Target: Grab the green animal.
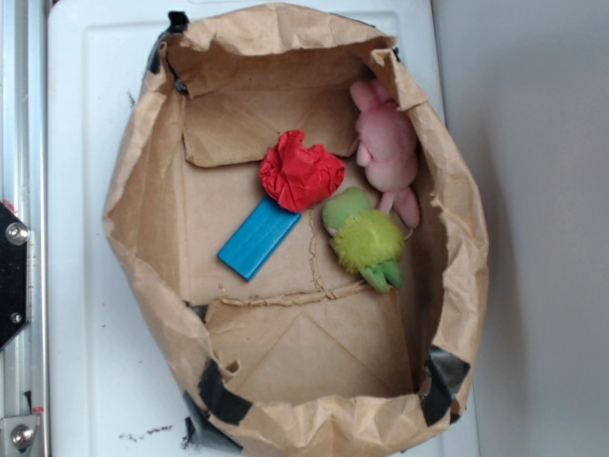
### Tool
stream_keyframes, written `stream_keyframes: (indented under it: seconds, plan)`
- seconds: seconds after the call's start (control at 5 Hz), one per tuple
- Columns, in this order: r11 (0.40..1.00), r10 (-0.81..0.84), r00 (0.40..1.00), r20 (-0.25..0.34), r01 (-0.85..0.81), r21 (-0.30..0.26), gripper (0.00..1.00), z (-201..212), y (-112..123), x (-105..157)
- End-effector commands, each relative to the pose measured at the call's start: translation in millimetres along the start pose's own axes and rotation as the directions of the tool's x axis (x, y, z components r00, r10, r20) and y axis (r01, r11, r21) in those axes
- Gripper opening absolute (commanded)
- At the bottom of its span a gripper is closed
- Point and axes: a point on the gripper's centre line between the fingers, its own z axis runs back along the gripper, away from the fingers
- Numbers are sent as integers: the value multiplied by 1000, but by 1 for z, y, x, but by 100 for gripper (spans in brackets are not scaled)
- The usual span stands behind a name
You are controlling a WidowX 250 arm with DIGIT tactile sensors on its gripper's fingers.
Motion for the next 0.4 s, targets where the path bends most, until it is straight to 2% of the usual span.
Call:
stream_keyframes:
  seconds: [0.0, 0.2]
  plan:
    - [1000, 0, 1000, 0, 0, 0, 100, 0, 0, 0]
    - [997, -38, 999, 3, 38, 60, 100, -17, 7, 49]
